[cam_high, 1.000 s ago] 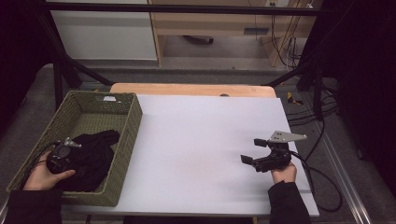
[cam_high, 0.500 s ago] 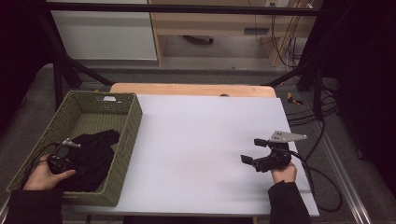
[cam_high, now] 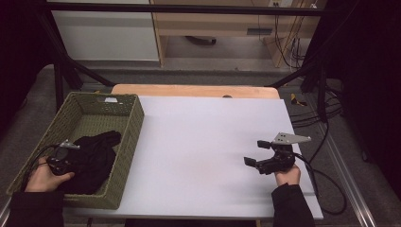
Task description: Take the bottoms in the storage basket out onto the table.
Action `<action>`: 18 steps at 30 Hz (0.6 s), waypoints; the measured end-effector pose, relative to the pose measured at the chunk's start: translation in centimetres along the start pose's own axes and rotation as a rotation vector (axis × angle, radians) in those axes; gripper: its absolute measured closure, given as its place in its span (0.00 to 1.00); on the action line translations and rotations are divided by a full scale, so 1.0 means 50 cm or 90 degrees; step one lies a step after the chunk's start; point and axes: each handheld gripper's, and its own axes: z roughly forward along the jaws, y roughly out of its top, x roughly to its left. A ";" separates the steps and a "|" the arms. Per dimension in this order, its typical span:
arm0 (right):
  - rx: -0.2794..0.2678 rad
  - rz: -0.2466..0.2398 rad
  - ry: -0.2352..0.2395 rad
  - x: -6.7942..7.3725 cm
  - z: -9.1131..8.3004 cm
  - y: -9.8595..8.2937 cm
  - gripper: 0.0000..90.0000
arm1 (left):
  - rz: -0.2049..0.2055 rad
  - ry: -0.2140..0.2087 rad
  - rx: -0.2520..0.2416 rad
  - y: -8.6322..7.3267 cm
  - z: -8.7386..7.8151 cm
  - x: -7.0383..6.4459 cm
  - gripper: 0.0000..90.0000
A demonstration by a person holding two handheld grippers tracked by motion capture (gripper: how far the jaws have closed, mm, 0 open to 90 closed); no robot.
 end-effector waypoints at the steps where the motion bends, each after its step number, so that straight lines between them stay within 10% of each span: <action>1: -0.001 -0.001 0.000 0.000 0.000 0.000 0.04 | 0.000 0.000 -0.001 0.000 0.000 0.000 0.76; 18: 0.001 0.001 -0.002 -0.001 0.001 0.000 0.04 | 0.021 0.002 -0.013 0.005 -0.010 -0.001 0.84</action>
